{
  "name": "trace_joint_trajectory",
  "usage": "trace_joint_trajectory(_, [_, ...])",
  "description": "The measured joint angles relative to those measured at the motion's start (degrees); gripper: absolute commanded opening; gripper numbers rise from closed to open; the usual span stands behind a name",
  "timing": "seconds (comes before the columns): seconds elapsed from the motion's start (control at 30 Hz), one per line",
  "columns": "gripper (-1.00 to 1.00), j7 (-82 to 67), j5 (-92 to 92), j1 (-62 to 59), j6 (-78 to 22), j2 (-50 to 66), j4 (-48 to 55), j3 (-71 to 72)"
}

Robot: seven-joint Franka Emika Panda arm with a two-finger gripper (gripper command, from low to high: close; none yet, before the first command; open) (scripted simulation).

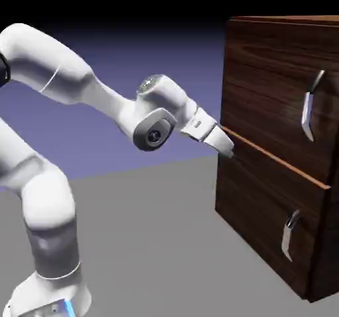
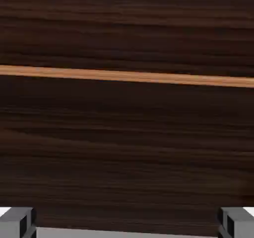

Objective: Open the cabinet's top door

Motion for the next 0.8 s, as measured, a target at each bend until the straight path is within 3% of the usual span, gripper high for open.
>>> trace_joint_trajectory(0.8, [1.0,42.5,-59.8,20.4,1.0,-8.6,14.1,-24.4])
